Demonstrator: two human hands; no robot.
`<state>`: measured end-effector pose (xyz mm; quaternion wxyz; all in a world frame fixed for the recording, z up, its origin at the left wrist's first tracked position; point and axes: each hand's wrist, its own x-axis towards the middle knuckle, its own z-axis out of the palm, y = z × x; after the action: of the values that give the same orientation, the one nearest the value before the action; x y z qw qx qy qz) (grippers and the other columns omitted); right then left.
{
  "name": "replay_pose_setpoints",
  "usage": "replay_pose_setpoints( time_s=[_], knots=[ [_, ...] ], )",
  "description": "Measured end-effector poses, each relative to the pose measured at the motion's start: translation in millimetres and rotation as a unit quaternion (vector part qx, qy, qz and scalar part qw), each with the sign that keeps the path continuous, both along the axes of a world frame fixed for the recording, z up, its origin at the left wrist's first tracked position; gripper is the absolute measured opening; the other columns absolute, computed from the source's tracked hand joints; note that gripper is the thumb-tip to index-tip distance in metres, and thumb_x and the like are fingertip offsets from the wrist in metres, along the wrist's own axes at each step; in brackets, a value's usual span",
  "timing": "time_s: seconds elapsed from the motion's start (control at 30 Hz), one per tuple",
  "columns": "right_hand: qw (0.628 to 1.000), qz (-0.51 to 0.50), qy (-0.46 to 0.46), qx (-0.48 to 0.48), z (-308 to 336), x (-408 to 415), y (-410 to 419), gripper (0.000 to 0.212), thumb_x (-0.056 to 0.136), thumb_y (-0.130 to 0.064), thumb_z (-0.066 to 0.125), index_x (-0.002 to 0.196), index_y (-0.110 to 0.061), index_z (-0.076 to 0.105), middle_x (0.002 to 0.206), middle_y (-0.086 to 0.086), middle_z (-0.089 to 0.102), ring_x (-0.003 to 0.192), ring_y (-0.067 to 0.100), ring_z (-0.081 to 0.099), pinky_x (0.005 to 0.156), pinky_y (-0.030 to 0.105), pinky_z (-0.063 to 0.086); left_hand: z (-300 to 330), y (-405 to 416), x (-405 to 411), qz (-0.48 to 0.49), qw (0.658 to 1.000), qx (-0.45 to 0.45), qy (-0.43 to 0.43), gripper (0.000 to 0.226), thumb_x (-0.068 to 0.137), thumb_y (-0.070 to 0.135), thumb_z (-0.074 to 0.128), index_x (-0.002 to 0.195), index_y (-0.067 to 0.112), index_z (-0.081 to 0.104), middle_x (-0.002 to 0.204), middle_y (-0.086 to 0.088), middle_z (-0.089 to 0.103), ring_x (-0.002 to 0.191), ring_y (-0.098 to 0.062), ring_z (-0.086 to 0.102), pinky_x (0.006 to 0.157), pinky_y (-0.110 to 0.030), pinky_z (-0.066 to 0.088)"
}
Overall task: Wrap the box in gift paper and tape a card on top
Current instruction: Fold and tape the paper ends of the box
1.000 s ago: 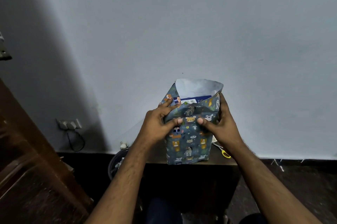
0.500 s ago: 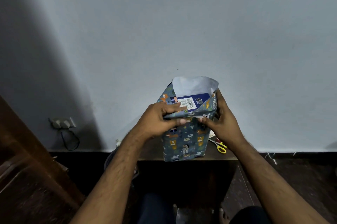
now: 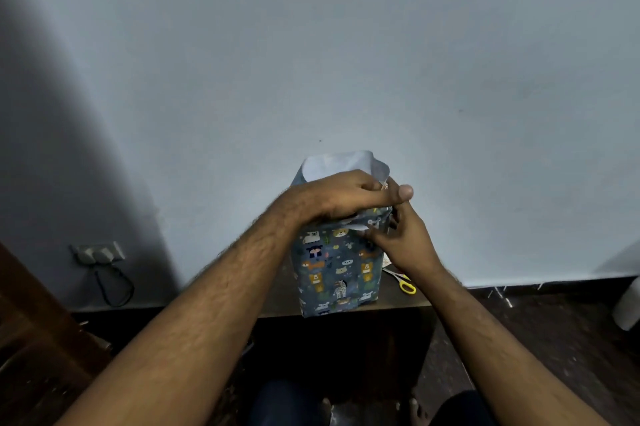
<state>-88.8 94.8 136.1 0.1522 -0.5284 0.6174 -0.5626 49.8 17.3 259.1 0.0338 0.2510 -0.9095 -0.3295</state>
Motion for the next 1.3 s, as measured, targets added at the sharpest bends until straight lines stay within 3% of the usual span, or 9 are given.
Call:
replay_pose_setpoints(
  time_s=[0.13,0.3,0.43,0.57,0.73,0.83,0.97,1.13,1.3],
  knots=[
    [1.000,0.005,0.003,0.002,2,-4,5,0.092,0.083,-0.016,0.082,0.156,-0.038,0.031,0.122,-0.040,0.060,0.112,-0.013,0.059,0.085,0.012,0.053,3,4,-11,0.014,0.996,-0.083,-0.015,0.036,0.099,0.054,0.057,0.080,0.026,0.069,0.078,0.007,0.069,0.072,-0.008,0.061,0.080,-0.036,0.051],
    [1.000,0.012,0.024,0.015,6,-4,7,0.092,0.083,-0.031,0.084,0.155,-0.047,0.028,0.143,-0.023,0.055,0.130,0.000,0.054,0.103,0.026,0.050,6,4,2,0.023,1.000,0.012,0.013,0.057,0.099,0.057,0.053,0.053,0.025,0.061,0.049,0.013,0.054,0.047,-0.002,0.050,0.070,-0.030,0.044],
    [0.999,0.019,0.040,0.023,12,-7,7,0.093,0.083,-0.034,0.083,0.152,-0.057,0.026,0.143,-0.022,0.057,0.130,0.002,0.054,0.104,0.033,0.051,7,4,10,0.051,0.991,0.096,0.083,0.064,0.086,0.076,0.045,0.091,0.025,0.083,0.087,0.006,0.078,0.078,-0.004,0.068,0.077,-0.028,0.048],
    [0.997,0.049,0.059,0.033,18,-9,5,0.092,0.082,-0.038,0.084,0.153,-0.053,0.028,0.153,-0.020,0.047,0.140,0.007,0.046,0.110,0.045,0.047,2,-1,18,0.082,0.974,0.127,0.171,0.069,0.089,0.076,0.041,0.097,0.022,0.083,0.104,0.003,0.079,0.105,-0.015,0.073,0.102,-0.040,0.053],
    [0.997,0.064,0.034,0.032,24,-13,3,0.093,0.083,-0.028,0.085,0.156,-0.042,0.030,0.146,-0.024,0.053,0.127,-0.010,0.052,0.098,0.012,0.048,-23,-2,41,0.217,0.870,-0.085,0.434,0.037,0.102,0.044,0.055,0.099,0.018,0.081,0.103,0.008,0.078,0.100,-0.001,0.071,0.085,-0.022,0.053],
    [0.995,0.081,0.031,0.040,24,-14,2,0.095,0.083,-0.030,0.085,0.157,-0.043,0.027,0.148,-0.023,0.051,0.132,-0.003,0.051,0.103,0.022,0.049,-54,-8,55,0.273,0.805,-0.138,0.508,0.028,0.107,0.028,0.053,0.120,0.016,0.074,0.126,0.008,0.070,0.123,-0.003,0.061,0.100,-0.022,0.048],
    [0.994,0.110,0.011,0.027,26,-16,1,0.088,0.086,-0.028,0.082,0.157,-0.038,0.031,0.148,-0.018,0.053,0.131,0.002,0.054,0.099,0.036,0.057,-83,-20,64,0.365,0.790,0.126,0.476,0.047,0.111,0.029,0.039,0.158,0.026,0.034,0.161,0.002,0.038,0.138,-0.003,0.040,0.097,-0.012,0.045],
    [0.992,0.109,-0.052,0.029,28,-4,7,0.079,0.087,-0.083,0.039,0.154,-0.043,0.036,0.147,-0.029,0.048,0.134,-0.008,0.047,0.101,0.018,0.046,-98,-31,61,0.301,0.819,0.251,0.420,0.044,0.105,0.019,0.056,0.147,0.018,0.044,0.133,-0.007,0.066,0.102,-0.012,0.073,0.074,-0.021,0.057],
    [0.984,0.117,-0.127,0.030,40,-5,15,0.065,0.109,-0.045,0.005,0.146,-0.025,0.054,0.151,-0.017,0.048,0.127,-0.010,0.050,0.079,0.001,0.046,-90,-36,65,0.267,0.798,0.336,0.424,0.047,0.091,-0.003,0.068,0.135,0.007,0.054,0.124,-0.019,0.070,0.094,-0.022,0.074,0.072,-0.028,0.061]
  ],
)
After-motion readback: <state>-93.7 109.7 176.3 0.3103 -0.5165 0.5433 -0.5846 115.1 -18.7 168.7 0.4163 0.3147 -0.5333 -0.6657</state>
